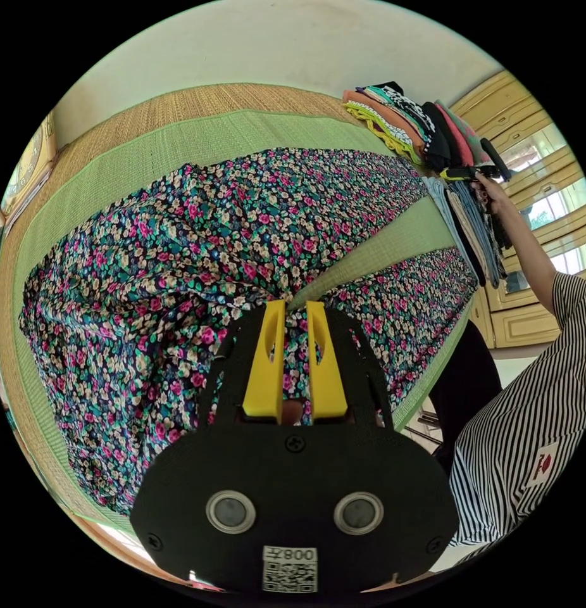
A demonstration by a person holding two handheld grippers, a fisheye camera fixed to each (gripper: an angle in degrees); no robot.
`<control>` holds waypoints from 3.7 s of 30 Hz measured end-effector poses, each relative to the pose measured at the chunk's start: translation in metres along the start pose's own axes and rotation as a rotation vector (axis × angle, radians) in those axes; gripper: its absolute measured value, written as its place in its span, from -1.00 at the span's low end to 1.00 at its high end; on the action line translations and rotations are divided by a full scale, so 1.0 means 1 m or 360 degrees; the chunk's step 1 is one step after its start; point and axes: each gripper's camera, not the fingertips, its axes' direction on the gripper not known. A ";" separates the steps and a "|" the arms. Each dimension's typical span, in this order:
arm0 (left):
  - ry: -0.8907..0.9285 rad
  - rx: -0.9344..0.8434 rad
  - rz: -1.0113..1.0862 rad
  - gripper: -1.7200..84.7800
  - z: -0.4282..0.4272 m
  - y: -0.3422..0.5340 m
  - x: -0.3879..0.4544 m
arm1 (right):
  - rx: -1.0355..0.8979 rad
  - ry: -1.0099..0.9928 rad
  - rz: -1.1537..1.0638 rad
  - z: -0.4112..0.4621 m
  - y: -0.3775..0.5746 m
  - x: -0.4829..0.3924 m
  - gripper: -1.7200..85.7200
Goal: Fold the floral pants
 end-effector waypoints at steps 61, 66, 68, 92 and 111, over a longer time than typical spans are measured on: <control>-0.0562 0.0278 -0.0782 -0.79 -0.281 0.172 -0.338 | -0.0026 0.0046 -0.1243 0.031 -0.001 -0.642 -0.84; -0.0332 0.0523 -0.0807 -0.76 -0.306 0.237 -0.335 | -0.0042 -0.0217 -0.1094 0.018 0.007 -0.625 -0.78; -0.0279 0.0565 -0.0829 -0.75 -0.316 0.286 -0.319 | -0.0006 -0.0300 -0.1117 0.006 0.027 -0.623 -0.78; 0.0376 0.0753 -0.1464 -0.94 -0.267 0.508 -0.301 | -0.0148 -0.0178 -0.1863 -0.001 0.395 -0.723 -0.90; 0.0140 0.0934 -0.1619 -0.88 -0.231 0.512 -0.230 | 0.0009 -0.0354 -0.1666 -0.024 0.435 -0.645 -0.94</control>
